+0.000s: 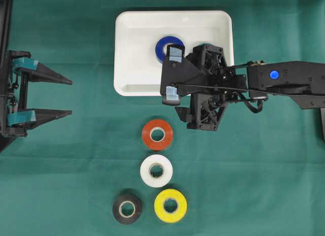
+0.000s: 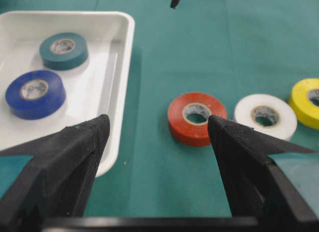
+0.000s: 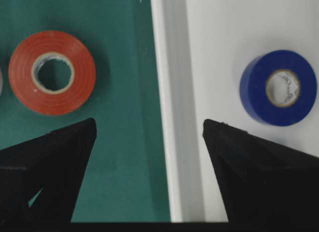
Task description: Pick up the tape from a random location and place it into the white case.
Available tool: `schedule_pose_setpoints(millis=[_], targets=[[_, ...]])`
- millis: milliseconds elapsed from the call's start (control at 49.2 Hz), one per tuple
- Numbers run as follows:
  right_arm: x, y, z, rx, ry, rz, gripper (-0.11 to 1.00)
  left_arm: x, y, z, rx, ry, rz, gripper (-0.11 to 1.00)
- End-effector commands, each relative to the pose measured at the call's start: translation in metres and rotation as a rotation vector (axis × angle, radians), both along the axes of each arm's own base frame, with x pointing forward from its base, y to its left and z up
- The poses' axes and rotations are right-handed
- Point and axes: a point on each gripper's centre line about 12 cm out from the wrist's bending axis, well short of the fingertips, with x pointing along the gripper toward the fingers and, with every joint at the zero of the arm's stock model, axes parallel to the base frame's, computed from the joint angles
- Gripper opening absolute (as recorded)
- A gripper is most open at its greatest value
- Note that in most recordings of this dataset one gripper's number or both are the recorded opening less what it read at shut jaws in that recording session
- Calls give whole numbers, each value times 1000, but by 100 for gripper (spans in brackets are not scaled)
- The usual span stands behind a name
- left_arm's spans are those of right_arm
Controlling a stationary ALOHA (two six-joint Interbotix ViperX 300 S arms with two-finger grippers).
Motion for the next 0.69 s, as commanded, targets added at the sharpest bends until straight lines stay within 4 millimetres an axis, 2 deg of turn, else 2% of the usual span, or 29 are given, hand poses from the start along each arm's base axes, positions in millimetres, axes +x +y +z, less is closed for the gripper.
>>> schedule_pose_setpoints(millis=[0,305,671], targets=[[-4,3,19,1,-55,9,87,1,1,4,-1,-6,3,80],[-29,14,39,5,-121,41,87,1,1,3,-2,1,3,80],[-87,18,66,19,-329,80,87,1,1,3,-1,-3,3,80]])
